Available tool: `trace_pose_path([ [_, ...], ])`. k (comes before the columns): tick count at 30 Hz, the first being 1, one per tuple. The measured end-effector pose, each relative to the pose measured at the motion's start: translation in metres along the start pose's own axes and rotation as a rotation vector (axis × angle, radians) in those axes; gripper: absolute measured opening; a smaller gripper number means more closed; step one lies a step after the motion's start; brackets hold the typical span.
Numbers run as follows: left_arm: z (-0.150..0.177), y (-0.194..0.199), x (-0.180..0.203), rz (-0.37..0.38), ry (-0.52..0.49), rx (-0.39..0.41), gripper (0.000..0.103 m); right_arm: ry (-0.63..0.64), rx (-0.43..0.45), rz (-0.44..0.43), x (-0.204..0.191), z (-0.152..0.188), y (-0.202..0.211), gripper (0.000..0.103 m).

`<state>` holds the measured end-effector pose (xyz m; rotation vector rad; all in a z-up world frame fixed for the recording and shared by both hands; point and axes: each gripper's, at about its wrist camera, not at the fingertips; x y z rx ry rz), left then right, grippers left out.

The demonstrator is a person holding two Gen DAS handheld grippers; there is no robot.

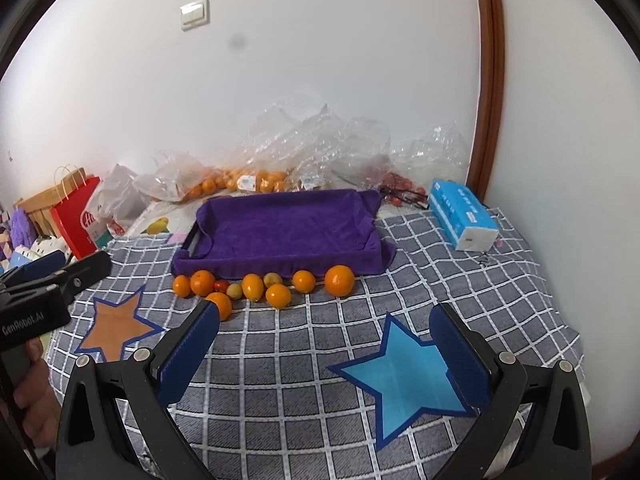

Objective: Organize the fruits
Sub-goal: 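Grasp a large orange with the right tool while the left tool approaches the fruit row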

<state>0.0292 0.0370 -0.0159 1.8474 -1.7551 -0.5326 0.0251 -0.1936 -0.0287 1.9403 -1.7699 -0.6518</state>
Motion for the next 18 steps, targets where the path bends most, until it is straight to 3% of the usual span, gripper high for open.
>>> trace_pose_path([
  [8, 0.008, -0.065, -0.026, -0.043, 0.018, -0.101, 0.101, -0.016, -0.079, 0.058, 0.015, 0.009, -0.064, 0.103],
  [13, 0.016, -0.099, -0.040, -0.052, 0.009, -0.150, 0.101, -0.052, -0.126, 0.001, 0.029, 0.020, -0.107, 0.097],
  [18, 0.023, -0.125, -0.054, -0.046, 0.017, -0.189, 0.098, -0.049, -0.149, 0.022, 0.029, 0.019, -0.140, 0.094],
])
Point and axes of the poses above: each gripper's, at about its wrist camera, not at the fingertips, and y roughly against the way its jaws point, x to its right, z to its underside
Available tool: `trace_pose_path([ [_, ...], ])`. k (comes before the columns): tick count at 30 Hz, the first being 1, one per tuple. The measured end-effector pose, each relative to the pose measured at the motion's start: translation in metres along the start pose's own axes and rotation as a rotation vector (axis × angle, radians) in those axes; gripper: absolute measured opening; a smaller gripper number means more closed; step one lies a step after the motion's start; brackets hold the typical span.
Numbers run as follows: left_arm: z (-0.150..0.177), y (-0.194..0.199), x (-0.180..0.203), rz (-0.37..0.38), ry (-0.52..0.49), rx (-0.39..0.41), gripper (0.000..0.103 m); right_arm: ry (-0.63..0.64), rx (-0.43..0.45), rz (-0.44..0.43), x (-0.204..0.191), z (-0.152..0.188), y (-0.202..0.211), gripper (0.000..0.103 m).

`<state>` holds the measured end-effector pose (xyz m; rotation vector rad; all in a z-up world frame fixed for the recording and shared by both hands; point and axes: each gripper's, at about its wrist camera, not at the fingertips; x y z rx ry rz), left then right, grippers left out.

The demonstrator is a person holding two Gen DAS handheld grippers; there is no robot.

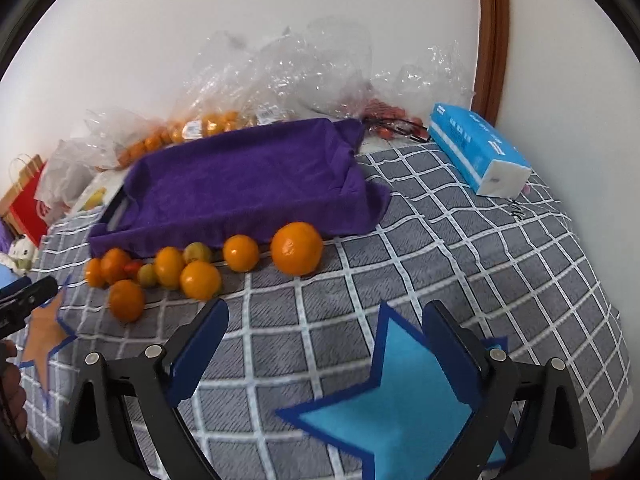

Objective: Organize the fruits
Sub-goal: 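Grasp a large orange with the right tool while the left tool approaches the fruit row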

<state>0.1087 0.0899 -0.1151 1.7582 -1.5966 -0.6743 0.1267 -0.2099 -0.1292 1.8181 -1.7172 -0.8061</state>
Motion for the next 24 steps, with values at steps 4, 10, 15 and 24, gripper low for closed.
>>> trace_pose_path([
  [4, 0.001, -0.015, -0.009, 0.026, 0.006, -0.022, 0.092, 0.012, -0.010, 0.002, -0.005, -0.008, -0.021, 0.081],
  [10, 0.002, -0.028, -0.009, 0.097, -0.006, -0.021, 0.090, 0.011, -0.045, -0.013, -0.015, -0.021, -0.050, 0.056],
  [15, 0.000, -0.039, -0.002, 0.107, -0.035, -0.029, 0.077, 0.032, -0.046, 0.001, -0.022, -0.024, -0.063, 0.051],
  [24, -0.002, -0.052, 0.010, 0.185, -0.075, -0.020, 0.036, 0.057, -0.065, 0.003, -0.024, -0.025, -0.079, 0.042],
])
Point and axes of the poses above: each gripper's, at about its wrist camera, not at the fingertips, and y roughly against the way its jaws point, x to its right, z to its underside
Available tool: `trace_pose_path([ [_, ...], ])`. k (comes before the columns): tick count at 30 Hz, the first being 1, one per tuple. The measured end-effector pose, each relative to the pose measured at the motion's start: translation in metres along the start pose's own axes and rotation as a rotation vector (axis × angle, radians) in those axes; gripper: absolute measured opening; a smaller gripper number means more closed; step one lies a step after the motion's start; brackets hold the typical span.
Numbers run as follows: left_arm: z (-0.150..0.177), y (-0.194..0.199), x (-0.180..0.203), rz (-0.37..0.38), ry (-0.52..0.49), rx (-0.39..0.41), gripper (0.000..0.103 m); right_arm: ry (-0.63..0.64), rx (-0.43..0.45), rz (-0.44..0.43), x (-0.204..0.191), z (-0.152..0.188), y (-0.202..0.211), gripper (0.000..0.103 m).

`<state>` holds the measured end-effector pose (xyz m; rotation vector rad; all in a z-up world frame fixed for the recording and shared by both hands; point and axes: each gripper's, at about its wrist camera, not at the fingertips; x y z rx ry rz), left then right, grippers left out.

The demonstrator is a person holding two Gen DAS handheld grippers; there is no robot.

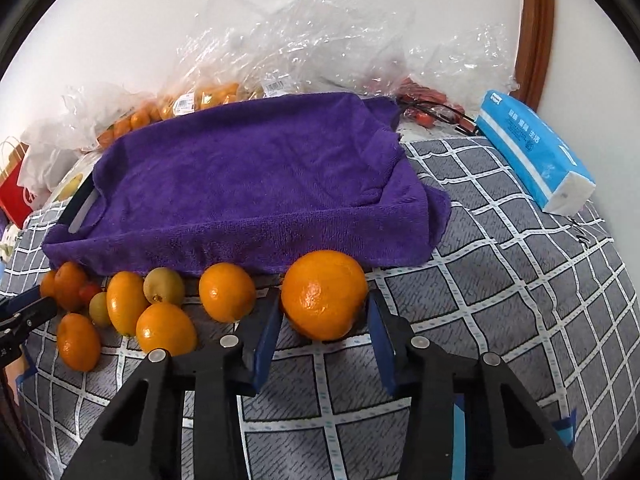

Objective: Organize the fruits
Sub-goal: 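Grasp a large orange with the right tool while the left tool approaches the fruit row, then grasp an orange from the row with the left tool while the right tool holds its orange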

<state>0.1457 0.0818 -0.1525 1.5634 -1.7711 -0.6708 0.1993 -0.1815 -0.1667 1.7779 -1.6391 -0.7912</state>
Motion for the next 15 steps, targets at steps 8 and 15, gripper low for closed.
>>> trace_pose_path([
  [8, 0.003, 0.004, -0.004, 0.026, 0.011, 0.001, 0.032, -0.018, 0.004, -0.019, 0.005, 0.004, 0.003, 0.041],
  [15, 0.001, -0.002, -0.004, 0.042, 0.018, 0.006, 0.033, -0.004, 0.013, -0.070, 0.003, 0.011, 0.009, 0.041],
])
Point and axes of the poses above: each gripper's, at about its wrist camera, not at the fingertips, and y roughly against the way its jaws point, x to its right, z to its underside
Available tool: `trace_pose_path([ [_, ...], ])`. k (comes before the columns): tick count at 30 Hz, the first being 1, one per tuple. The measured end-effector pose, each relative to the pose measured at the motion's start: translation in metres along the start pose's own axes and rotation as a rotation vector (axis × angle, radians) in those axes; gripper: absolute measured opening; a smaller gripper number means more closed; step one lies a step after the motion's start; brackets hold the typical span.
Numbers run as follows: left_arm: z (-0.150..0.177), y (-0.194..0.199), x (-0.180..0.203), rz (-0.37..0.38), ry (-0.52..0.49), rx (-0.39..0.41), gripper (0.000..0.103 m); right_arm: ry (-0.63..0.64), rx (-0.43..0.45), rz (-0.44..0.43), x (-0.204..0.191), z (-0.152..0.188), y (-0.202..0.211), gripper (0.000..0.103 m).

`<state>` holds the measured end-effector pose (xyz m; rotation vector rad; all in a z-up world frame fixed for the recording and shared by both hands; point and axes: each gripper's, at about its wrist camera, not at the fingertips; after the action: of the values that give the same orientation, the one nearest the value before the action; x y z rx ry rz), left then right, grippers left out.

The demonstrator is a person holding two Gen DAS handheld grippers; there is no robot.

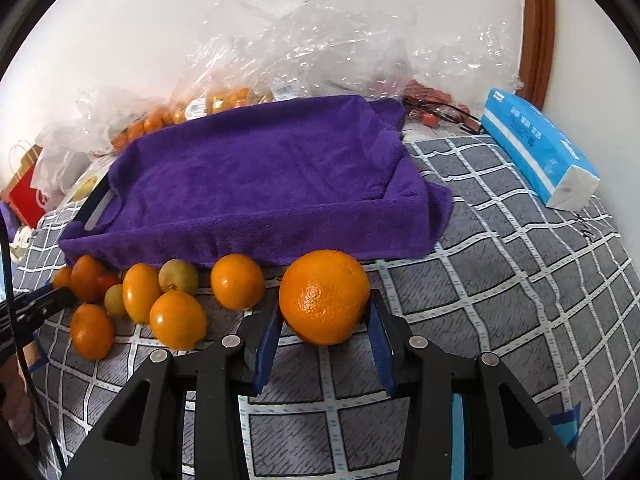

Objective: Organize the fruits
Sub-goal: 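Grasp an orange from the row with the left tool while the right tool holds its orange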

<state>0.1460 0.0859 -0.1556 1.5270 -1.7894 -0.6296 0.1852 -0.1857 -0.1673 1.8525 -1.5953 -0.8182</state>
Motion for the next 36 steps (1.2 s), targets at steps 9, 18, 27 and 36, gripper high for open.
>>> trace_pose_path([
  [9, 0.004, 0.008, -0.019, 0.096, 0.107, 0.056, 0.032, -0.035, 0.030, -0.044, 0.006, 0.002, 0.006, 0.041],
  [18, 0.006, 0.016, -0.021, 0.118, 0.133, 0.095, 0.025, -0.046, 0.088, -0.067, 0.010, 0.003, 0.017, 0.041],
  [27, 0.001, 0.002, -0.012, 0.074, 0.100, 0.028, 0.048, -0.040, 0.077, -0.066, 0.009, 0.005, 0.016, 0.041],
  [36, 0.003, 0.010, -0.019, 0.132, 0.136, 0.071, 0.029, -0.036, 0.094, -0.083, 0.007, 0.006, 0.019, 0.041],
])
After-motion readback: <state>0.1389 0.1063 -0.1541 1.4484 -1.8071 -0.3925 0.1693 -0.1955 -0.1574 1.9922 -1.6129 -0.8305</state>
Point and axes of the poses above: each gripper's, at about its wrist camera, not at the fingertips, and y roughly against the way its jaws point, x to its right, z to its underside
